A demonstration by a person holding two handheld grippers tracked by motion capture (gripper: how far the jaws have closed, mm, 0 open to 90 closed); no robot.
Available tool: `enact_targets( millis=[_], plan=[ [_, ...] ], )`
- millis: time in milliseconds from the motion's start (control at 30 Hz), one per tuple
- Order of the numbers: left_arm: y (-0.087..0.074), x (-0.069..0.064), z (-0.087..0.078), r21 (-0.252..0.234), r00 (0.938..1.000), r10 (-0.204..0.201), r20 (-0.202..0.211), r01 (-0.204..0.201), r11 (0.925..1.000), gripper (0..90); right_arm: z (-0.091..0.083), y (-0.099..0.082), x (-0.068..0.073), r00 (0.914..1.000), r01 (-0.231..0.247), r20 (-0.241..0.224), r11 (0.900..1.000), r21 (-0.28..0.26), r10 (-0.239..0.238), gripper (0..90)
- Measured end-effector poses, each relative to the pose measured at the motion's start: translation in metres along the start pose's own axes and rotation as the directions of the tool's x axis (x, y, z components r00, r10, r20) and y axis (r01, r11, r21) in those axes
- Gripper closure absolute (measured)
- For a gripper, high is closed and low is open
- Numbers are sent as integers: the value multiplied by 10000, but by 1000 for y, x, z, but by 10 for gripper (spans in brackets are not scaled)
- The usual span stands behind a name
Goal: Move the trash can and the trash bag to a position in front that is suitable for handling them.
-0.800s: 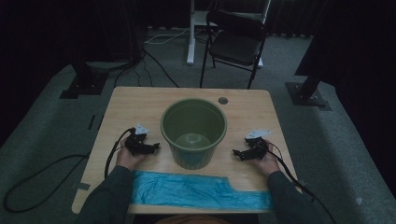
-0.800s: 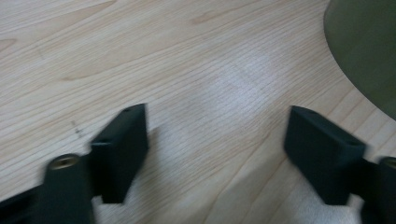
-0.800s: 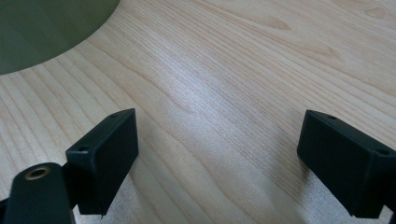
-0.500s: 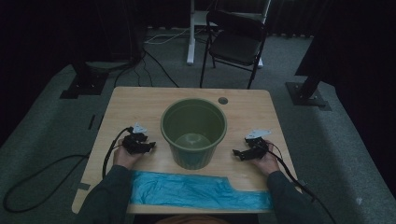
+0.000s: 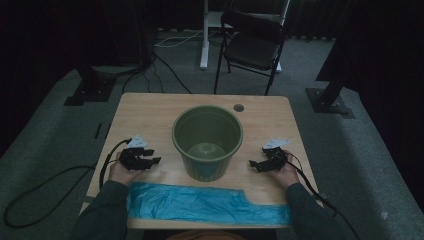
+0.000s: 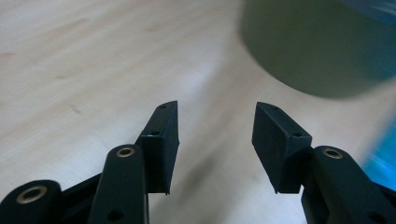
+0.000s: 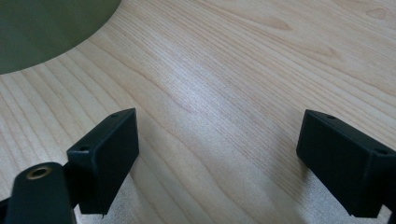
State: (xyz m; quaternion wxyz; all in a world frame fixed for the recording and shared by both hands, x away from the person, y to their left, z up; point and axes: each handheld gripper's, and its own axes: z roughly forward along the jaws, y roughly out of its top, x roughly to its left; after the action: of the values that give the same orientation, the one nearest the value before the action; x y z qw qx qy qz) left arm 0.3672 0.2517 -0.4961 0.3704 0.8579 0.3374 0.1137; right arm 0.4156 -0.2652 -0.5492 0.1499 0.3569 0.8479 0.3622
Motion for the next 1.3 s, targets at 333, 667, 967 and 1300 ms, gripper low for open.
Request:
enact_targets(
  millis=[333, 667, 967, 1300],
  plan=[
    [-20, -21, -4, 694, 9785, 1003, 1803, -1144, 9910, 481, 0, 0, 0, 10000, -1, -3, 10000, -4, 1, 124],
    [-31, -34, 13, 1637, 9755, 1794, 1273, -1990, 9662, 487, 0, 0, 0, 10000, -2, 0, 10000, -4, 2, 124],
    [-20, -12, 20, 1675, 9938, 1108, -41, -1086, 9799, 896, 0, 0, 0, 10000, 7, -11, 10000, 3, -7, 124],
    [19, 22, 53, 1826, 9840, 231, -1767, 97, 9831, 897, 0, 0, 0, 10000, 26, -25, 10000, 0, -26, 124]
  ],
)
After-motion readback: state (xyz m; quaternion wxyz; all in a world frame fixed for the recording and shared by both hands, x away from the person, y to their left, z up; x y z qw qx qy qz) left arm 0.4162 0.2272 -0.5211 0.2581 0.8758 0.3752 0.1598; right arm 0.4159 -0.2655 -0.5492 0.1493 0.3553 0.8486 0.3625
